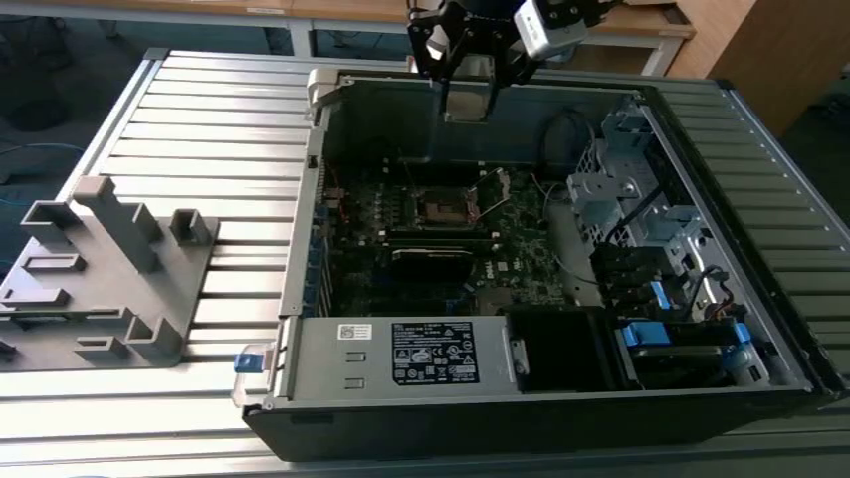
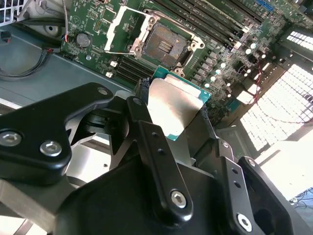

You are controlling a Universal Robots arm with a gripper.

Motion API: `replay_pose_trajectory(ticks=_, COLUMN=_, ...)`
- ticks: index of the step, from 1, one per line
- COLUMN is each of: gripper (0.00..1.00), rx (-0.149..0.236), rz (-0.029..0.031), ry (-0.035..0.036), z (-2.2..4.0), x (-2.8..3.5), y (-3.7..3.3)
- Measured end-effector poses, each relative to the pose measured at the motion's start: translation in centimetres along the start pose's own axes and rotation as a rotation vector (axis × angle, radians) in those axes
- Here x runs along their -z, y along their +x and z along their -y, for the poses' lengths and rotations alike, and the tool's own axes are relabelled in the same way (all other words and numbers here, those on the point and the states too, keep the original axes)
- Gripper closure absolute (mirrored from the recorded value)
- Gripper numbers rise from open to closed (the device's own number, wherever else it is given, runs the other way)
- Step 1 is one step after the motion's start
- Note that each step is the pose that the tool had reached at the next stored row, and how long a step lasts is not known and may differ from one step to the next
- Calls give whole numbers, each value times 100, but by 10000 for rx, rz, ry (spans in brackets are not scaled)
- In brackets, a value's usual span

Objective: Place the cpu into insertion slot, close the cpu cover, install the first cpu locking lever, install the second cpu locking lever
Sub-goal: 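Place the cpu into insertion slot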

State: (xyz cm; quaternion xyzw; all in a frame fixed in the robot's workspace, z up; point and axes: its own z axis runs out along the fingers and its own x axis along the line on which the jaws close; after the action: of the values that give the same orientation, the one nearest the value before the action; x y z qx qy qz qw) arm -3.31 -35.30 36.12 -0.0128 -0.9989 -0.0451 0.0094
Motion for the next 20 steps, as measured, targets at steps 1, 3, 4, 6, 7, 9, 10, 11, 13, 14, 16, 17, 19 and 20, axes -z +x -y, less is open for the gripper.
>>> replay_pose_trajectory(ticks=1, gripper=46, rx=0, rz=0, ry=-1, z=0, x=-2, y=0)
replay_pose_trajectory(ticks=3, gripper=46, rx=0, rz=-1, ry=-5, z=1, x=-6, y=0)
replay_pose_trajectory(ticks=4, gripper=46, rx=0, rz=0, ry=-8, z=1, x=-9, y=0)
replay_pose_trajectory(ticks=6, gripper=46, rx=1, rz=-1, ry=-11, z=1, x=-17, y=0)
replay_pose_trajectory(ticks=7, gripper=46, rx=0, rz=0, ry=-12, z=2, x=-23, y=0)
replay_pose_trajectory(ticks=9, gripper=46, rx=1, rz=-1, ry=-14, z=4, x=-43, y=-1)
replay_pose_trajectory(ticks=10, gripper=46, rx=1, rz=-1, ry=-16, z=5, x=-56, y=-1)
replay_pose_trajectory(ticks=11, gripper=46, rx=0, rz=-1, ry=-18, z=6, x=-69, y=-1)
replay_pose_trajectory(ticks=13, gripper=46, rx=1, rz=-1, ry=-21, z=9, x=-95, y=-2)
replay_pose_trajectory(ticks=14, gripper=46, rx=1, rz=-1, ry=-24, z=10, x=-110, y=-2)
replay_pose_trajectory(ticks=16, gripper=46, rx=1, rz=-1, ry=-28, z=13, x=-139, y=-3)
replay_pose_trajectory(ticks=17, gripper=46, rx=1, rz=-1, ry=-31, z=14, x=-154, y=-3)
replay_pose_trajectory(ticks=19, gripper=46, rx=1, rz=-1, ry=-36, z=16, x=-181, y=-4)
replay_pose_trajectory(ticks=20, gripper=46, rx=1, rz=-1, ry=-42, z=17, x=-194, y=-4)
